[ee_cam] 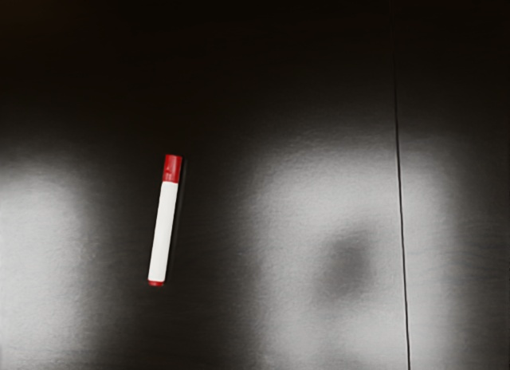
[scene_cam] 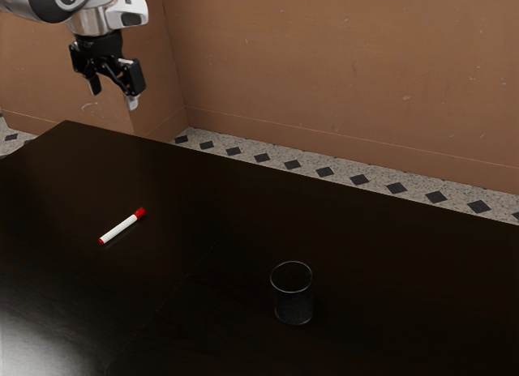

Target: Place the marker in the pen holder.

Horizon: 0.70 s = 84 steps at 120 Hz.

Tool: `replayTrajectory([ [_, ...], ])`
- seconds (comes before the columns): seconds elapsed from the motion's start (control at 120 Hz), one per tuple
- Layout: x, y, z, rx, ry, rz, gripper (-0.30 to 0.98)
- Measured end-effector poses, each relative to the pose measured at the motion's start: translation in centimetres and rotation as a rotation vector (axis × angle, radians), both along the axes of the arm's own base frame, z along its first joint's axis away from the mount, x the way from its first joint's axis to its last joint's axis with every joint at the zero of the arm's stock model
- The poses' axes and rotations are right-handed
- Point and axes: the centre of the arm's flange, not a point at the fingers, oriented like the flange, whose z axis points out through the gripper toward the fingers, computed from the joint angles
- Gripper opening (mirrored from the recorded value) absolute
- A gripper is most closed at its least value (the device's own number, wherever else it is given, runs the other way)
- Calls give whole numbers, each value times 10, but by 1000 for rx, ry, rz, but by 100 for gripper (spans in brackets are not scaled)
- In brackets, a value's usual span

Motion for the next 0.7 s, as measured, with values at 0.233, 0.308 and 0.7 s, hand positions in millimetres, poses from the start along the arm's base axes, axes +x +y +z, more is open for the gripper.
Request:
replayTrajectory([
  [0.233, 0, -15, 1, -25, -5, -34, 69],
  [0.308, 0, -16, -13, -35, 22, -35, 69],
  [0.7, -22, 68, -306, -99, 175, 83, 69],
])
